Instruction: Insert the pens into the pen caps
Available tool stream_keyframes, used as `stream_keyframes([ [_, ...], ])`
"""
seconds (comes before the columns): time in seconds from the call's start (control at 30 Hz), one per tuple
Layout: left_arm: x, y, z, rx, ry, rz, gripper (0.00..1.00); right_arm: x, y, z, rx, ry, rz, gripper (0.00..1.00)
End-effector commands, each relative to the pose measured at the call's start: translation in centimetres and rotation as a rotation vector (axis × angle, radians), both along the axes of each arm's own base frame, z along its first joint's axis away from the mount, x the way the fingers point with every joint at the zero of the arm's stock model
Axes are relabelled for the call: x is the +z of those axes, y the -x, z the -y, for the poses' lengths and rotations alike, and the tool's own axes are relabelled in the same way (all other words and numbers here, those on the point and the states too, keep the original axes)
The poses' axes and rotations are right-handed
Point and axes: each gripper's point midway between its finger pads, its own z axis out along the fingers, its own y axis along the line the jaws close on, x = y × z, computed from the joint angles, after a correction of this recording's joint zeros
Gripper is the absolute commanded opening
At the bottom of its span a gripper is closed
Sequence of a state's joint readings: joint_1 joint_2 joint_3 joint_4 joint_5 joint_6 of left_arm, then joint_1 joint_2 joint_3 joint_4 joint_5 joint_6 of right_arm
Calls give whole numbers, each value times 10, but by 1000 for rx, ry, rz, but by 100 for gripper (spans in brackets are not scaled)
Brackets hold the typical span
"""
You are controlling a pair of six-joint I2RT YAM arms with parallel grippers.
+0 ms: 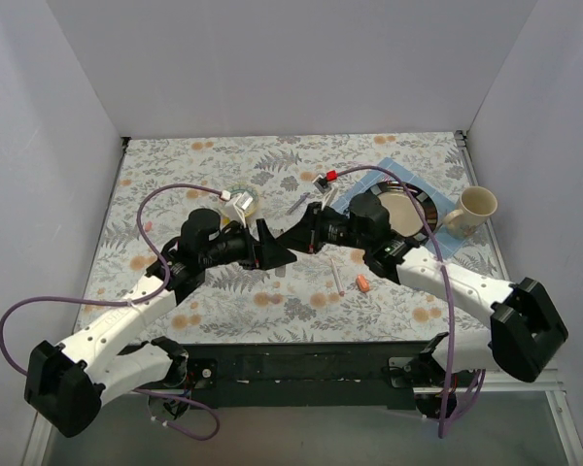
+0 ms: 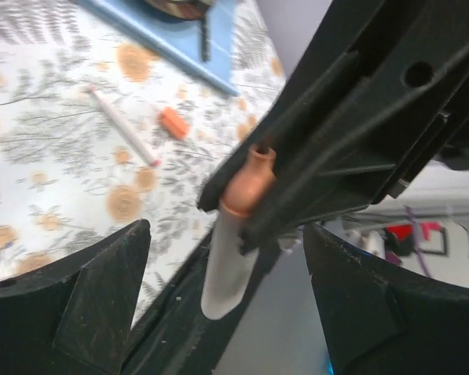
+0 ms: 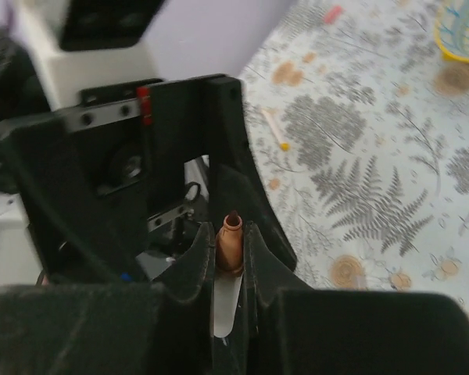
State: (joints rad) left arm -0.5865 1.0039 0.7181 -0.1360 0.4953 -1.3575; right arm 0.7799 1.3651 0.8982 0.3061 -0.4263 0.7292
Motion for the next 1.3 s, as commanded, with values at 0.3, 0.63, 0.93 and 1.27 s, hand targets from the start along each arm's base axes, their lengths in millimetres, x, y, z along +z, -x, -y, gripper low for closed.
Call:
stream_keyframes([
  [0.3, 96, 68, 11, -321, 354, 135, 54, 114, 56, 28, 142, -446, 386, 1],
  [0.63, 68, 75, 15, -383, 336, 56, 22, 103, 47, 22, 115, -435, 306, 1],
  [0.93, 41, 39, 13, -205, 200, 68, 0, 71, 26, 17, 49, -253, 146, 54],
  [1.27, 21, -35, -77, 348, -316, 240, 0, -96, -18, 138, -693, 286, -661, 63],
])
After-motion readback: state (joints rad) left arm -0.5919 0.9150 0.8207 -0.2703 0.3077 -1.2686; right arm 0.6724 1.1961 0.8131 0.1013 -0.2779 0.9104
